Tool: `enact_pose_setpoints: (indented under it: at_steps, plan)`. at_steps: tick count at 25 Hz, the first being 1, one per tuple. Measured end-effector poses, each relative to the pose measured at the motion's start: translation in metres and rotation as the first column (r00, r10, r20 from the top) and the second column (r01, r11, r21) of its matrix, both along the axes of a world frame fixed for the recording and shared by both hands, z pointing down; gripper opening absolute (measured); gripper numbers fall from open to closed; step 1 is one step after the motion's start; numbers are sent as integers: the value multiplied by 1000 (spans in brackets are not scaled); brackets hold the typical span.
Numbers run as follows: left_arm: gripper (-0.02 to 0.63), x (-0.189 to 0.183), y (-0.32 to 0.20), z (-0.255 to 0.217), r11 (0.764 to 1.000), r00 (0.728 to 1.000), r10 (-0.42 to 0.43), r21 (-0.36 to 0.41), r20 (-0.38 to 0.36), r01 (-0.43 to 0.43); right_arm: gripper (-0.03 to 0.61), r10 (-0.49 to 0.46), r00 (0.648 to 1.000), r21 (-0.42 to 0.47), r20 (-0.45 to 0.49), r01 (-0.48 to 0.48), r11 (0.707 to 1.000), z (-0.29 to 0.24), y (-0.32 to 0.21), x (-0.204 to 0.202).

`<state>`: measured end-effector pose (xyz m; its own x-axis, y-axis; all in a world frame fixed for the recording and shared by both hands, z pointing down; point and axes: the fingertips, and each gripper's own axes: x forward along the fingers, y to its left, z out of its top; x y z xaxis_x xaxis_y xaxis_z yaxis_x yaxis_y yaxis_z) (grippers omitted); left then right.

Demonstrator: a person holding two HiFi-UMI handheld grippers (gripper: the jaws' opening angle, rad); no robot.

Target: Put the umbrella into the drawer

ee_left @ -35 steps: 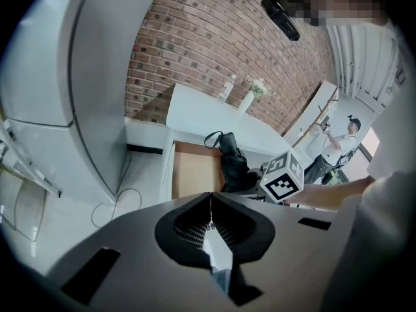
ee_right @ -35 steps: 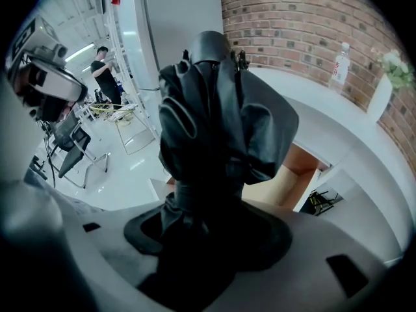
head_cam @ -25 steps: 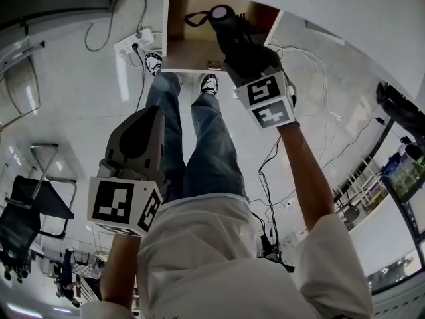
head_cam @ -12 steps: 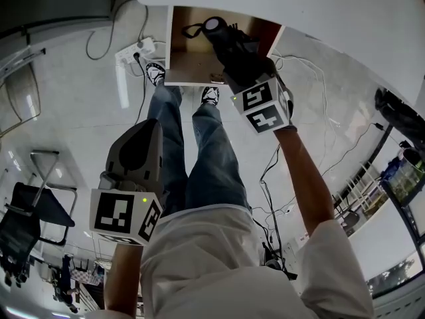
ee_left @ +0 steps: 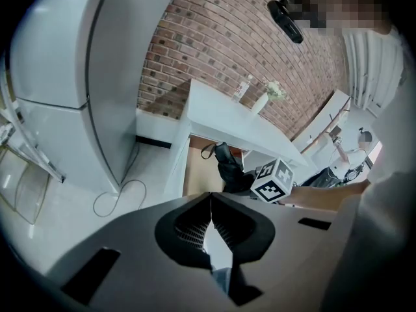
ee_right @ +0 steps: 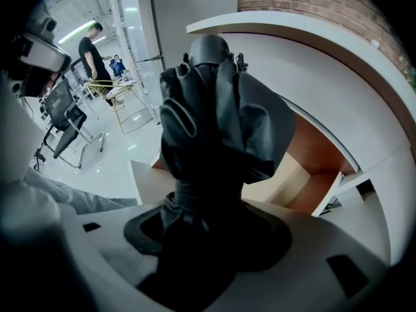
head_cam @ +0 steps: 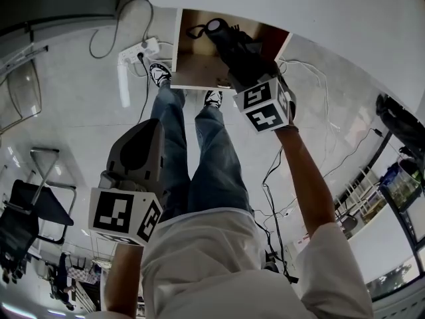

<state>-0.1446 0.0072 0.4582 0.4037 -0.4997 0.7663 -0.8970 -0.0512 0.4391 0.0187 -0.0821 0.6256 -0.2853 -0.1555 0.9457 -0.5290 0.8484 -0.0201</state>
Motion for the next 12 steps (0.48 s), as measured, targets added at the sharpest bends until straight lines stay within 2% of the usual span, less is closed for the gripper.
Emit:
enact_pose_setpoints:
  at_steps: [12]
  plan:
    - [18,-7,1,16,999,1000,1,-34,1,-1,262,-1,1000,-9,-28,1,1000,25,-13,-6]
